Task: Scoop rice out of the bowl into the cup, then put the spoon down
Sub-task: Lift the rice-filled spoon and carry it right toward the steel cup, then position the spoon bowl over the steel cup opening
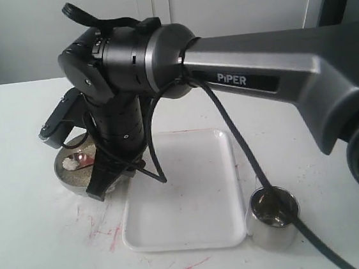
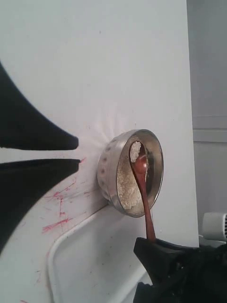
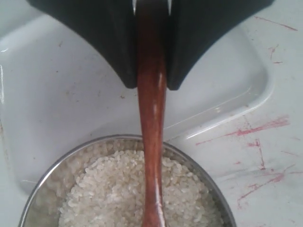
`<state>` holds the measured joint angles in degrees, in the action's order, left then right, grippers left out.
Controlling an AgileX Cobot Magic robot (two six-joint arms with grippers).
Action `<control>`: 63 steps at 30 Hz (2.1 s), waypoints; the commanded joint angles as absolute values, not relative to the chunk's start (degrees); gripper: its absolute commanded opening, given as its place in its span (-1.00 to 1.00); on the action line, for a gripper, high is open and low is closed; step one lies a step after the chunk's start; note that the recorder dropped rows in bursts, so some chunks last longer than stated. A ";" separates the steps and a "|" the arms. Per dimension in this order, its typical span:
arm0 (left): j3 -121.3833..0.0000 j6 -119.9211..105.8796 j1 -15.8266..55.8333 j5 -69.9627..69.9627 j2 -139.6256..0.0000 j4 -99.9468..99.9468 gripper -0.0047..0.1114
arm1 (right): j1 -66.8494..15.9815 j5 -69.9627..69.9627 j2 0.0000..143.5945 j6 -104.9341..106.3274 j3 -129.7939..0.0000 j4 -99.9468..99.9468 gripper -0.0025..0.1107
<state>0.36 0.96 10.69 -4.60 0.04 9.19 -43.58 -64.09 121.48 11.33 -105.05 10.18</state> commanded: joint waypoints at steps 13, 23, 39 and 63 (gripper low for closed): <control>0.00 1.06 10.74 -4.38 0.00 9.78 -0.67 | -43.26 -67.21 112.85 12.91 -105.26 9.95 -0.96; 0.00 1.06 10.74 -4.38 0.00 9.78 -0.67 | -43.26 -69.96 99.87 14.43 -97.66 7.90 -0.96; 0.00 1.06 10.74 -4.38 0.00 9.78 -0.67 | -43.26 -69.96 69.88 10.17 -76.33 6.01 -0.96; 0.00 1.06 10.74 -4.38 0.00 9.78 -0.67 | -43.26 -69.96 47.26 -1.01 -45.76 7.35 -0.96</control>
